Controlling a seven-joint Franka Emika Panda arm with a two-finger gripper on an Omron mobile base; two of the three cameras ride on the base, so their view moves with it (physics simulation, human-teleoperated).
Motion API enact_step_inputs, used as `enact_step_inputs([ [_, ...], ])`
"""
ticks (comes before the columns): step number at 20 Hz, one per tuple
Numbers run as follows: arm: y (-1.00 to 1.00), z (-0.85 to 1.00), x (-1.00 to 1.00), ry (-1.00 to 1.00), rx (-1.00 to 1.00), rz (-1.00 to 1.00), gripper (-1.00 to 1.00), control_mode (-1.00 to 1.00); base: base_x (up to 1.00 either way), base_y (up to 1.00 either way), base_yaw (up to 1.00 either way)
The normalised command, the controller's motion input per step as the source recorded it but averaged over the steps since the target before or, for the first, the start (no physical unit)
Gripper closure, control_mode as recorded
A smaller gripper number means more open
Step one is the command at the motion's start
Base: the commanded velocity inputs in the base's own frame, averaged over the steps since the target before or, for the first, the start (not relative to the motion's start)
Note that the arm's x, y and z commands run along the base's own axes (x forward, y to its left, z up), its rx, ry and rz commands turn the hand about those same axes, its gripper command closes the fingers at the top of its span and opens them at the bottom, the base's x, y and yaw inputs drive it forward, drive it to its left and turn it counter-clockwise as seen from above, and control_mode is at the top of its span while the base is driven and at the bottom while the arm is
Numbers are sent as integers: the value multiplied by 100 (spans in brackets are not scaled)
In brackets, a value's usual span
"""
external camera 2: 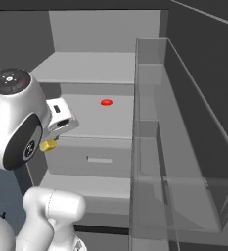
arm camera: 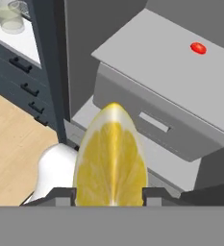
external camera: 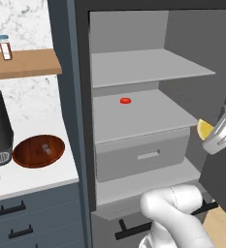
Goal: Grab a lemon wedge from the fridge and one ice cube from the ice bowl, and put them in the glass of lemonade.
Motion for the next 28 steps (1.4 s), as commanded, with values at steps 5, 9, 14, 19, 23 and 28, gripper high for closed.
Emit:
enact_step_inputs([
  [5,5,-6,-10,1,-2,0,100,100,-35,15,0],
  [9,0,0,0,0,0,0,100,100,-100,88,0],
  [14,0,0,0,0,0,0,100,100,-68,100,-3],
  [19,0,0,0,0,0,0,100,100,41,100,-9],
  [23,0,0,0,0,0,0,100,100,92,87,0],
  [28,0,0,0,0,0,0,100,100,85,74,0],
])
